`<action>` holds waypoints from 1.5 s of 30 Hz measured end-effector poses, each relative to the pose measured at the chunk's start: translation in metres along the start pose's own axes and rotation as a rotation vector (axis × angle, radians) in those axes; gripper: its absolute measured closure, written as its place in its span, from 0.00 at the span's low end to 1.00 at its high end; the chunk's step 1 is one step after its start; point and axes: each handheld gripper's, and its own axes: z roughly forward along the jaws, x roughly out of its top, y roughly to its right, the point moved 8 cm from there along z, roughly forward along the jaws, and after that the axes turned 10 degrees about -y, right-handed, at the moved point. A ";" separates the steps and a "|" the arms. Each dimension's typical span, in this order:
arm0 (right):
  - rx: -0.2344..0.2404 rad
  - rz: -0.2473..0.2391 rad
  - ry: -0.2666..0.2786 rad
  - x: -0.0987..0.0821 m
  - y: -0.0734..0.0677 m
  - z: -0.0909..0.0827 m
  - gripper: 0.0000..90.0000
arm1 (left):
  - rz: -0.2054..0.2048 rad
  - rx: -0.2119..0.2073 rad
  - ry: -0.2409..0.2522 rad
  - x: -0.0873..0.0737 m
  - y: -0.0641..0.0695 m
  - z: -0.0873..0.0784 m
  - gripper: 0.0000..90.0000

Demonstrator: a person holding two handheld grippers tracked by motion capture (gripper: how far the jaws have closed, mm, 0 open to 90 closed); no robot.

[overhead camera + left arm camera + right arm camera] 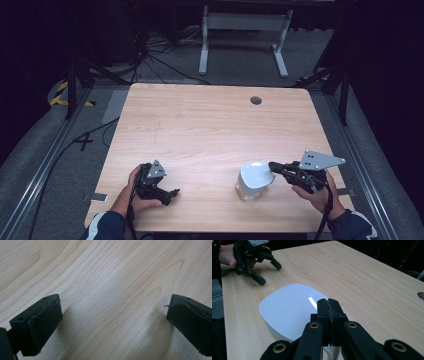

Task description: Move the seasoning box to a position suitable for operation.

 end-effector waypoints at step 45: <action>-0.032 0.032 -0.005 -0.004 0.007 0.004 1.00 | 0.341 -0.174 0.256 0.139 0.110 -0.021 0.98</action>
